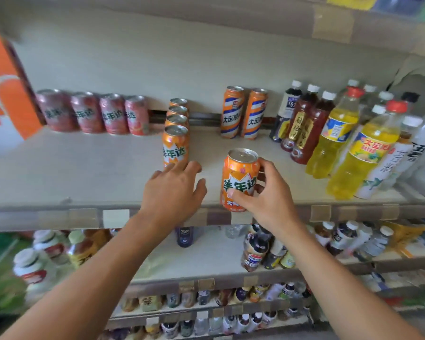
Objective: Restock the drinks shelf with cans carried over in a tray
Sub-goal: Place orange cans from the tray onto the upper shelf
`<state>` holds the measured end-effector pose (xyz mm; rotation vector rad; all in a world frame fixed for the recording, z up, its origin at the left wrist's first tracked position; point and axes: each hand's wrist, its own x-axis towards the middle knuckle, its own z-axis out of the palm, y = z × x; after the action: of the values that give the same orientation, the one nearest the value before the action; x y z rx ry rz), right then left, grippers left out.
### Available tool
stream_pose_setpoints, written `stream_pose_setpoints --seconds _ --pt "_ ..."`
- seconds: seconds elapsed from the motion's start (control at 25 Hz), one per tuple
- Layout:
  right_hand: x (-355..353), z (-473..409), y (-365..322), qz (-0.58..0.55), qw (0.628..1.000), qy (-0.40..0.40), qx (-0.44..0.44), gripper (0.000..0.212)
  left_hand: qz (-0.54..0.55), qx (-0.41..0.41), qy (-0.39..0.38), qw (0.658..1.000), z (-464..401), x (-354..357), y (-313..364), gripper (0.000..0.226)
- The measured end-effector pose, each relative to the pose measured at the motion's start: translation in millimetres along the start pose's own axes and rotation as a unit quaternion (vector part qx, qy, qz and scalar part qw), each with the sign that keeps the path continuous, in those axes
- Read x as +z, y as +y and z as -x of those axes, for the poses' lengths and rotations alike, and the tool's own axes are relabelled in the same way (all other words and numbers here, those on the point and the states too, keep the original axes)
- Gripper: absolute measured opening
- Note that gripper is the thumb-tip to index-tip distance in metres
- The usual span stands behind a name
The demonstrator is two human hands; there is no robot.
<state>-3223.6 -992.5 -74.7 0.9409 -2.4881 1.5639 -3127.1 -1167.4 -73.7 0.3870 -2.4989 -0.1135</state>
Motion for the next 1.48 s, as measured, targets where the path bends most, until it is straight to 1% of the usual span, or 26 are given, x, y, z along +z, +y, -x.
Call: stream_pose_setpoints --seconds 0.24,0.36,0.56,0.68,1.0,1.48 --pt "75 -35 -20 -0.016 0.999 -0.036 -0.028 0.074 -0.012 -0.059 -0.004 0.998 -13 -8 -81 0.035" --pt "98 -45 -24 -0.011 0.998 -0.046 -0.032 0.074 -0.014 -0.060 -0.010 0.998 -17 -5 -101 0.036" --pt "116 -54 -26 -0.002 0.998 -0.052 -0.018 0.073 -0.006 -0.063 -0.011 0.998 -29 -3 -121 0.035" --pt "118 -55 -25 0.002 0.998 -0.056 -0.009 0.073 -0.002 -0.061 -0.007 0.998 -37 -2 -127 0.035" --pt "116 -54 -22 -0.037 0.997 -0.069 0.009 0.074 0.028 -0.072 -0.020 0.997 -50 10 -125 0.033" --pt "120 -54 -20 -0.053 0.994 -0.095 0.007 0.071 0.018 -0.074 -0.023 0.997 -45 9 -132 0.035"
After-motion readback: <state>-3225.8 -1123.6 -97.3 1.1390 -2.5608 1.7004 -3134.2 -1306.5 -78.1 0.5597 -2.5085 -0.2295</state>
